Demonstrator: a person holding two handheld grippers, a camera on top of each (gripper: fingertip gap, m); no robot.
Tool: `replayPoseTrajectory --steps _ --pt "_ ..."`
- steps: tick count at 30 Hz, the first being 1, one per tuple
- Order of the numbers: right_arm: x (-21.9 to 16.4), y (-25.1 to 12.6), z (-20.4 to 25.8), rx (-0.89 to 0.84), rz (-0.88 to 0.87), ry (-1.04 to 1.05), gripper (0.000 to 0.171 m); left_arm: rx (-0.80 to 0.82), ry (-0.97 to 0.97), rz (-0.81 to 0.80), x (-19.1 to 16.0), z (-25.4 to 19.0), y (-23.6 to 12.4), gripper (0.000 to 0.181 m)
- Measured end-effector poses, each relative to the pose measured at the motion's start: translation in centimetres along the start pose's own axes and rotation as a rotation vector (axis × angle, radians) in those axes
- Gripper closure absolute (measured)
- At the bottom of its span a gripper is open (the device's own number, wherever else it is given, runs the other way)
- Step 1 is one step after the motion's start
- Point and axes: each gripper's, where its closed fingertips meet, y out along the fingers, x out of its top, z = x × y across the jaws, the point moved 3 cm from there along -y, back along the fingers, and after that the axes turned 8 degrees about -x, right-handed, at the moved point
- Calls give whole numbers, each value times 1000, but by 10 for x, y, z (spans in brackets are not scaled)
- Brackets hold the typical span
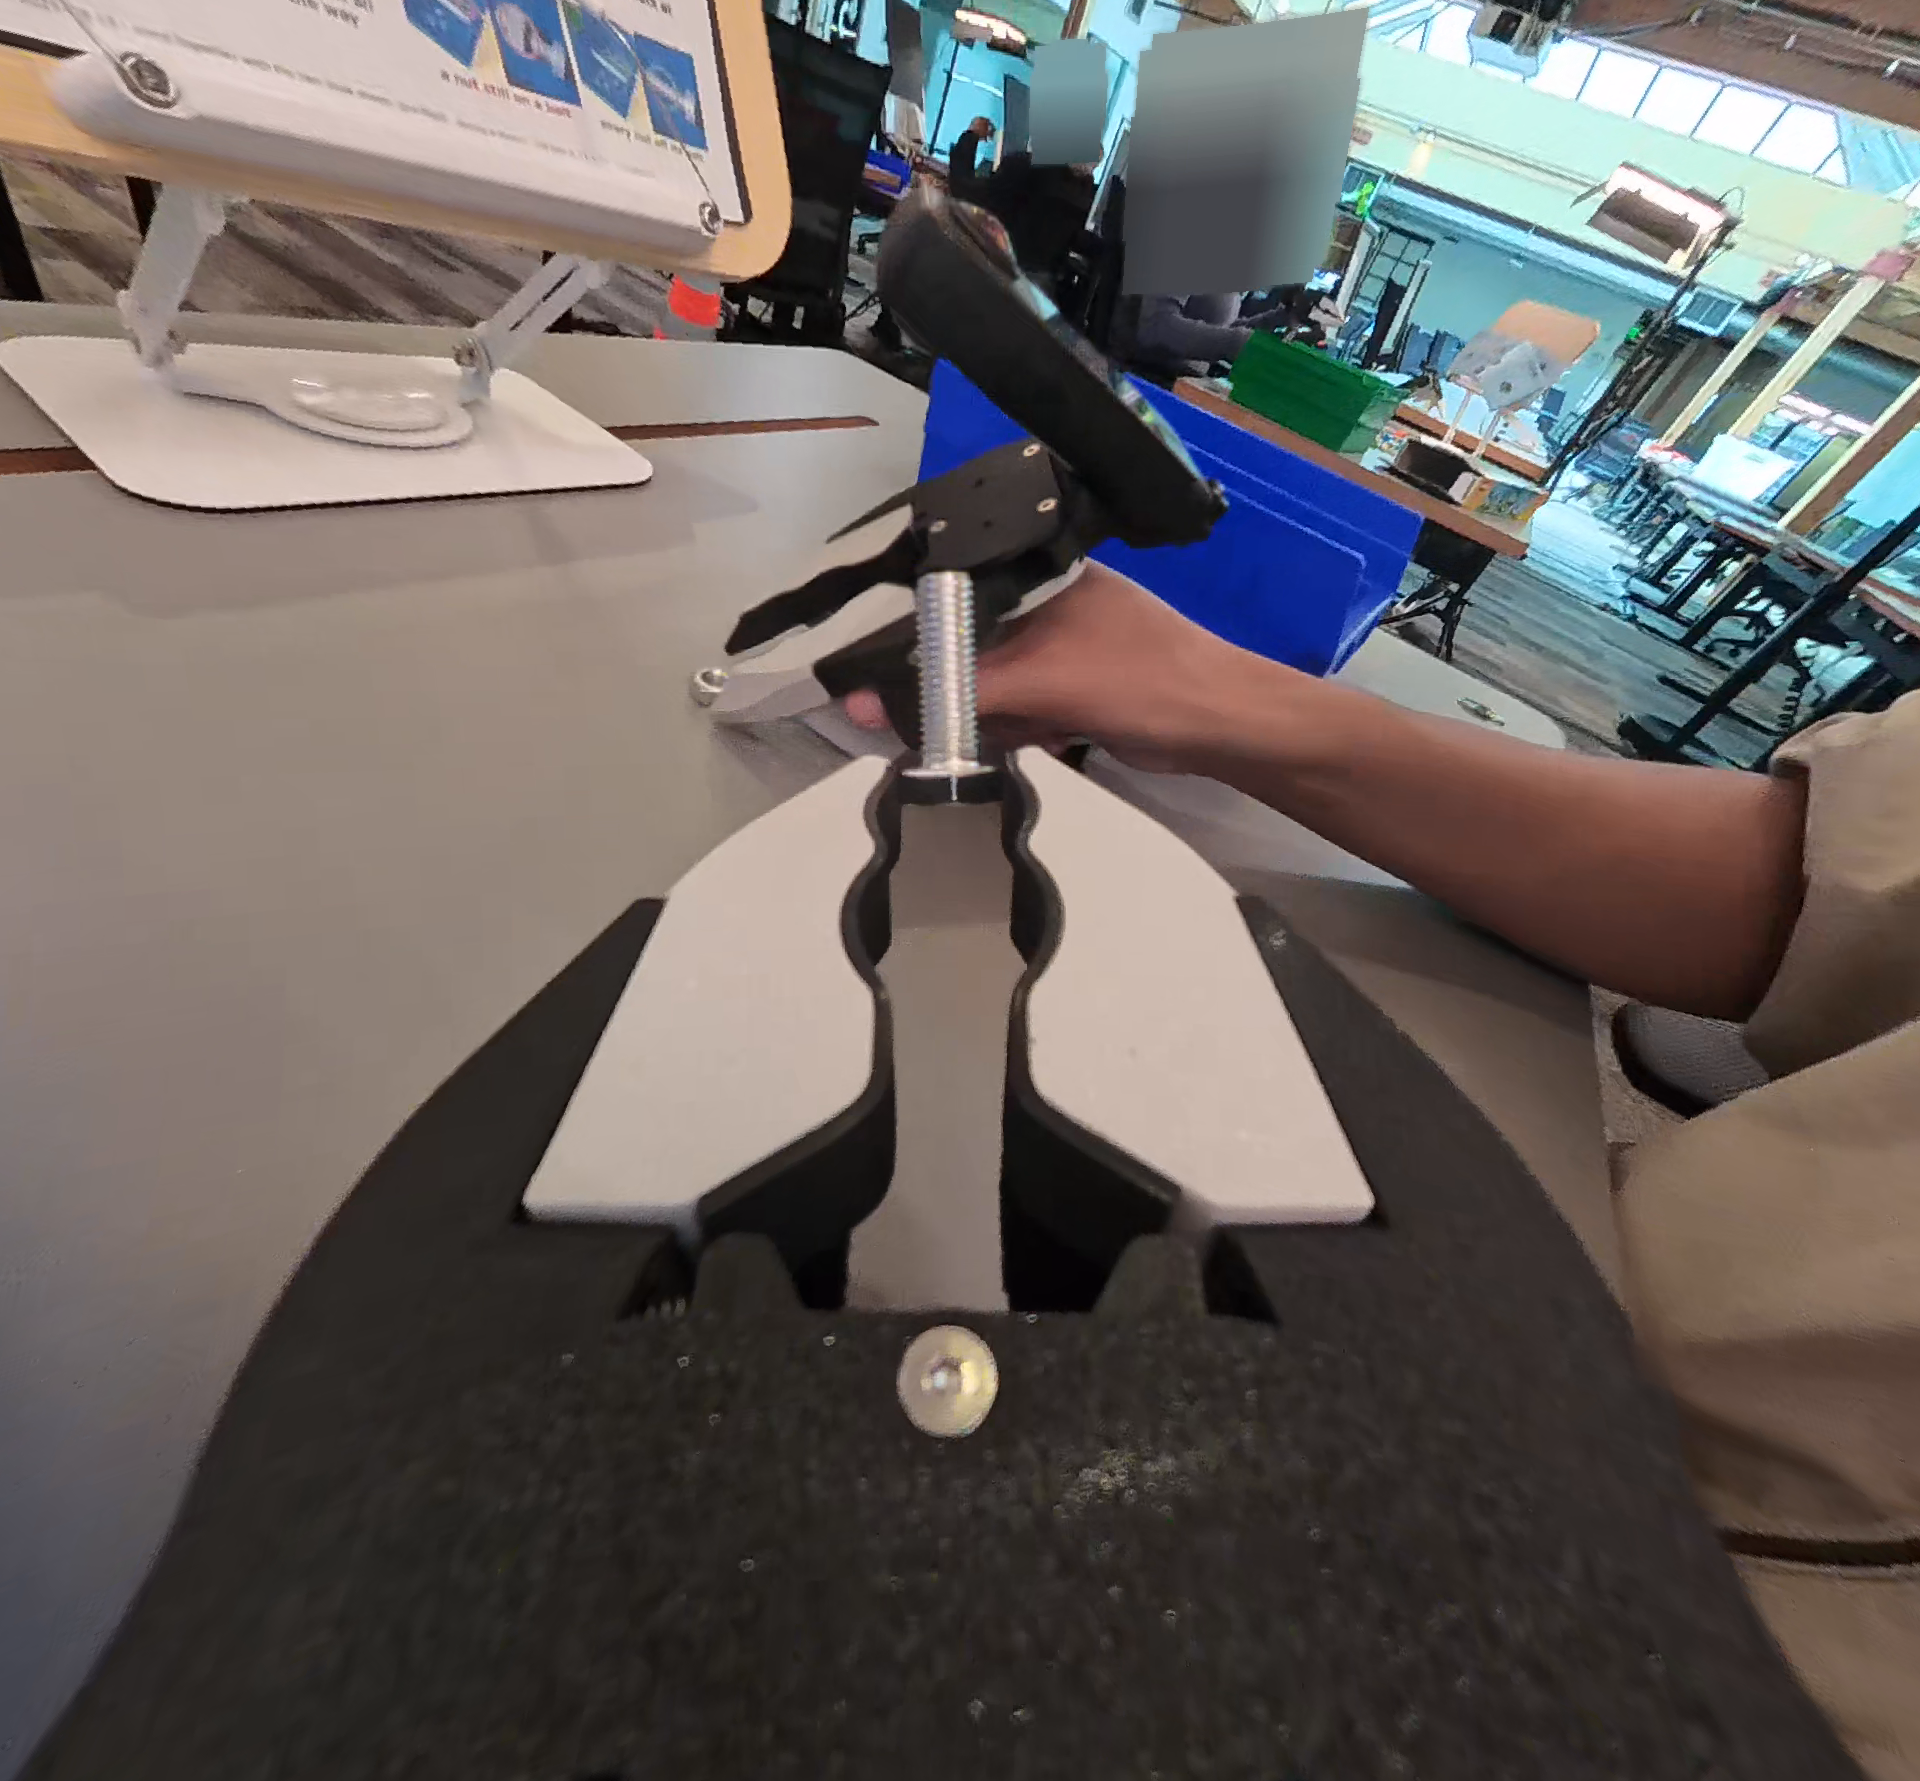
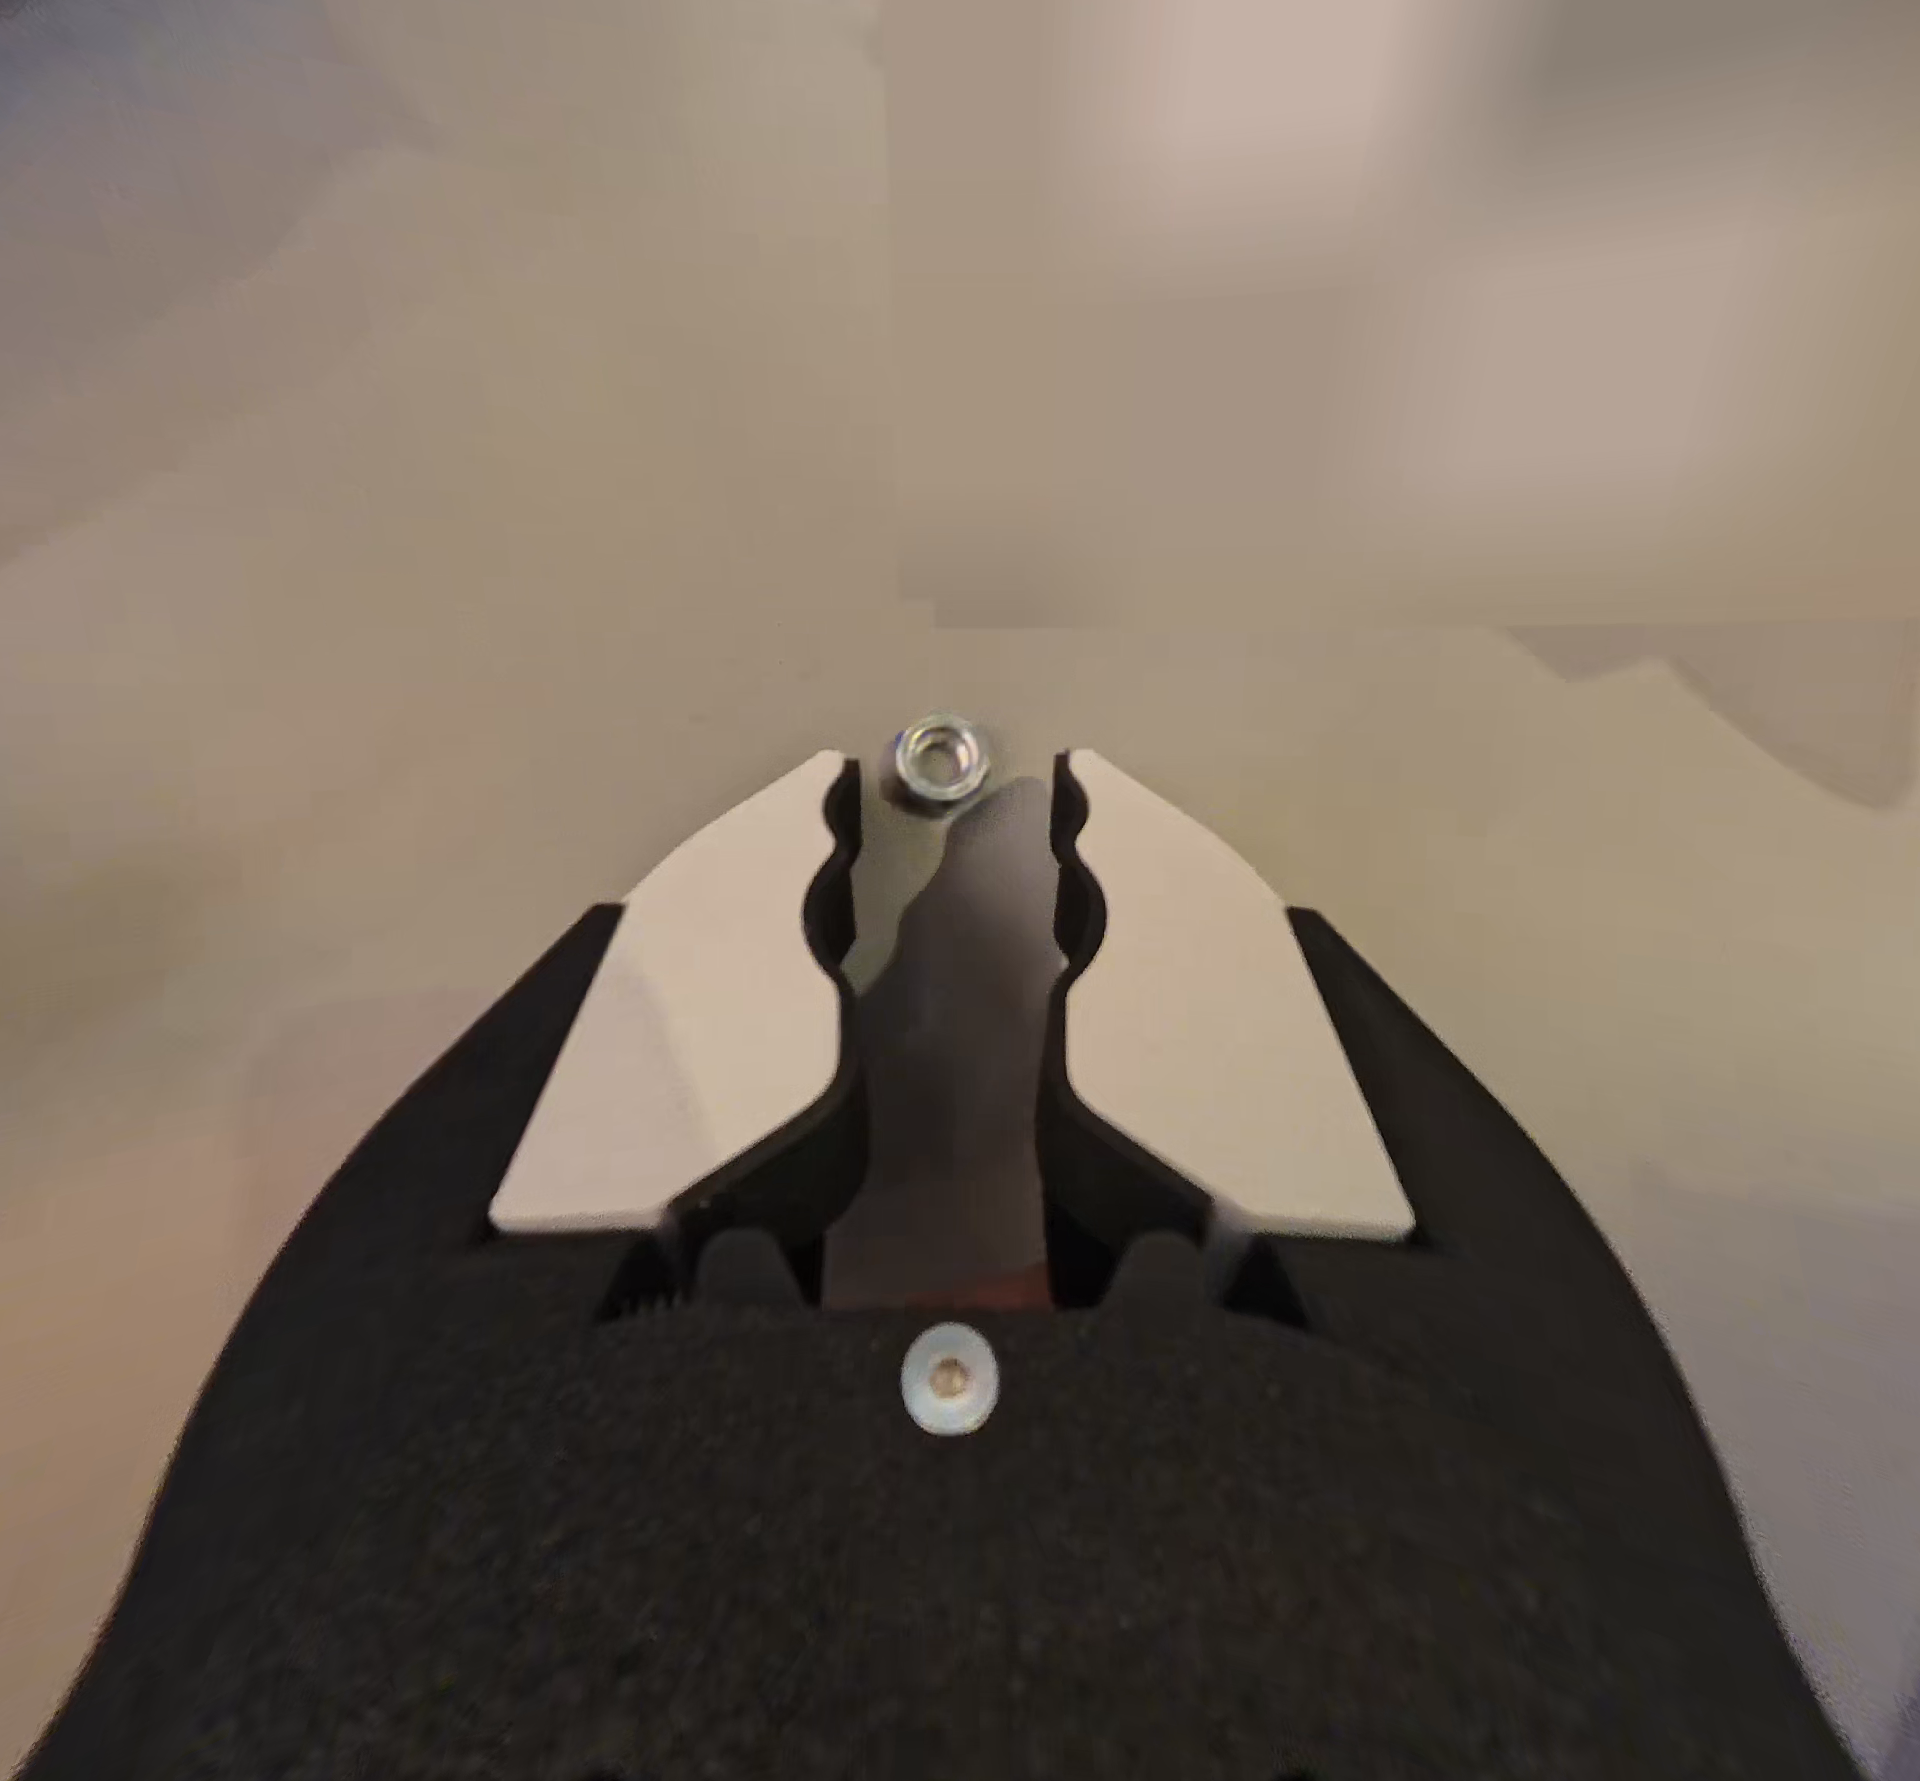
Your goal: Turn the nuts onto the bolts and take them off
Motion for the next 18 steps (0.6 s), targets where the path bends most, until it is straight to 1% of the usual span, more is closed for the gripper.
replayPoseTrajectory --steps 2,5,8,13,15,17,18 --pt "0 2 -4 -14 8 27 138 -33 -11 -11 2 -4 0 164" --pt "0 5 -4 10 28 52 139 -57 3 -4 2 -10 3 164" --pt "0 5 1 57 28 51 153 -58 38 31 -2 -14 7 164" --pt "-1 2 5 106 20 31 154 -50 52 66 -7 -14 11 164" --pt "7 -10 10 125 -65 0 154 -51 49 64 -6 -12 10 164" --pt "22 -45 24 189 -207 -71 154 -84 19 62 -6 -11 9 164" --pt "28 -67 32 208 -289 -143 154 -138 -18 71 -7 -14 9 164"
